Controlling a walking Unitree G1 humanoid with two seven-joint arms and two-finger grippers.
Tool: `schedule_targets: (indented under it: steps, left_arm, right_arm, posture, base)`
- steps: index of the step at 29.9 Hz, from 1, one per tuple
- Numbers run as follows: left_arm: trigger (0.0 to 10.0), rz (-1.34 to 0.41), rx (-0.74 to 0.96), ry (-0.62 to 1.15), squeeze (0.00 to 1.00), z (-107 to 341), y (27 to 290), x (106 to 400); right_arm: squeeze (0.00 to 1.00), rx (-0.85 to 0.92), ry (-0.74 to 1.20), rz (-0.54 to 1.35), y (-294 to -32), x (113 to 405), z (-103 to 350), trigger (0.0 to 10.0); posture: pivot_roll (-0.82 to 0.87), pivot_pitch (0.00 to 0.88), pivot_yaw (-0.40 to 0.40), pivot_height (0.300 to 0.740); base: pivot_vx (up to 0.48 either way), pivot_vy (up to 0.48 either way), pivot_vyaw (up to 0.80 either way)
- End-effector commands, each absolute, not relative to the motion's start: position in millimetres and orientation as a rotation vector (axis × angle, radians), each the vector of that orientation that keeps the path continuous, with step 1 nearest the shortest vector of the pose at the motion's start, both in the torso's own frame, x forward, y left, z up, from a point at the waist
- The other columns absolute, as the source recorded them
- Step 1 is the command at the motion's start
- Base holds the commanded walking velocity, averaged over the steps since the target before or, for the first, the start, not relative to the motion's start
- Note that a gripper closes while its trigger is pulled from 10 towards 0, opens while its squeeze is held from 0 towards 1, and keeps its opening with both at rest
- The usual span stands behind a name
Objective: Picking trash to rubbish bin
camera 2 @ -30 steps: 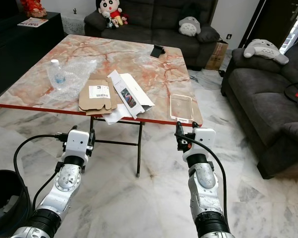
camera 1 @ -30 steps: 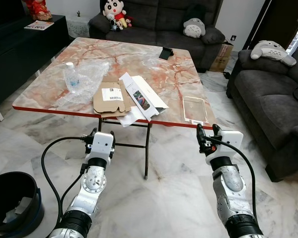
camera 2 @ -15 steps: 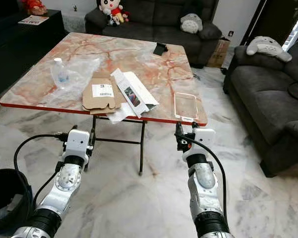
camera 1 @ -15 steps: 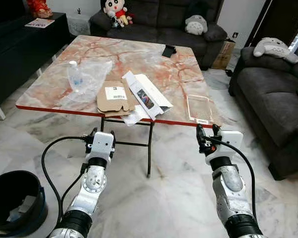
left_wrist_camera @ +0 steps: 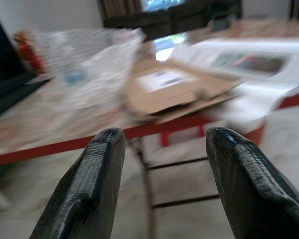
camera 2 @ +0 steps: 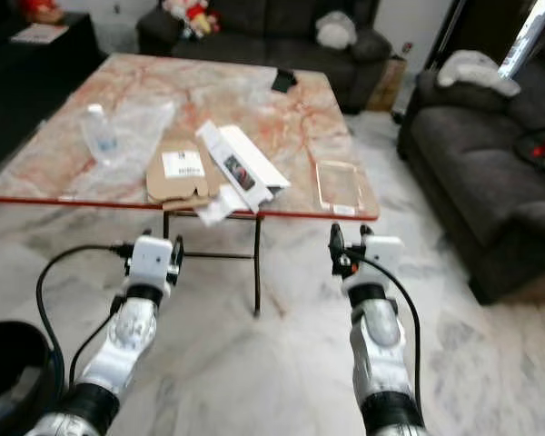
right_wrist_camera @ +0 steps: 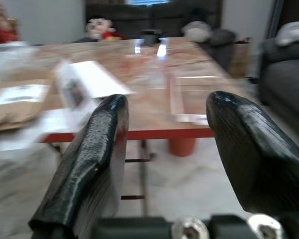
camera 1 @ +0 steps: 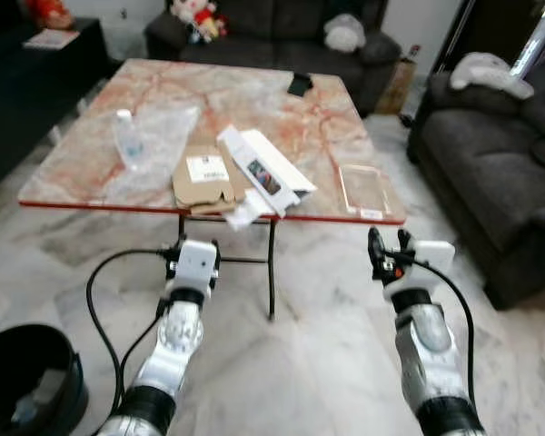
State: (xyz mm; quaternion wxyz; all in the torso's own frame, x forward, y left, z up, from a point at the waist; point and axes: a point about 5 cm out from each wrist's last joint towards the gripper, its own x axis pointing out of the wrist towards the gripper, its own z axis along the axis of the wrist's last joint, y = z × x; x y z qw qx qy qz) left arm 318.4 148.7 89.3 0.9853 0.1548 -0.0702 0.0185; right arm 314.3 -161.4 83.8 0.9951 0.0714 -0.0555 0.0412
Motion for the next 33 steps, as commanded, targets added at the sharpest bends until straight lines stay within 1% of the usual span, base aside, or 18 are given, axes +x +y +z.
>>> schedule_targets:
  steps: [1,11,17,23,31,33]
  left_arm:
    - [10.0,0.032,0.296,-0.146,0.00,92,144,320]
    - [10.0,0.034,0.298,-0.147,0.00,92,144,320]
    - [10.0,0.007,0.318,-0.153,0.00,94,141,321]
    - [10.0,-0.023,0.309,-0.174,0.00,100,132,322]
    - [10.0,-0.003,0.297,-0.186,0.00,107,133,326]
    - [10.0,0.002,0.297,-0.184,0.00,107,134,325]
  right_arm:
    - [0.00,0.132,-0.121,0.060,-171,314,86,10.0]
    - [0.00,0.130,-0.126,0.059,-172,315,88,10.0]
    - [0.00,0.132,-0.124,0.062,-171,315,87,10.0]
    - [0.00,0.136,-0.124,0.068,-168,316,88,10.0]
    - [0.00,0.125,-0.137,0.087,-165,318,93,10.0]
    - [0.00,0.103,-0.153,0.117,-161,318,96,10.0]
  posture:
    - [0.09,0.000,-0.096,0.740]
    - [0.09,0.000,-0.096,0.740]
    - [0.09,0.000,-0.095,0.740]
    - [0.09,0.000,-0.094,0.740]
    - [0.09,0.000,-0.092,0.740]
    - [0.09,0.000,-0.092,0.740]
  base:
    - [0.000,0.352,0.00]
    - [0.000,0.348,0.00]
    - [0.000,0.000,0.00]
    - [0.000,0.000,0.00]
    - [0.036,0.000,0.00]
    - [0.315,0.000,0.78]
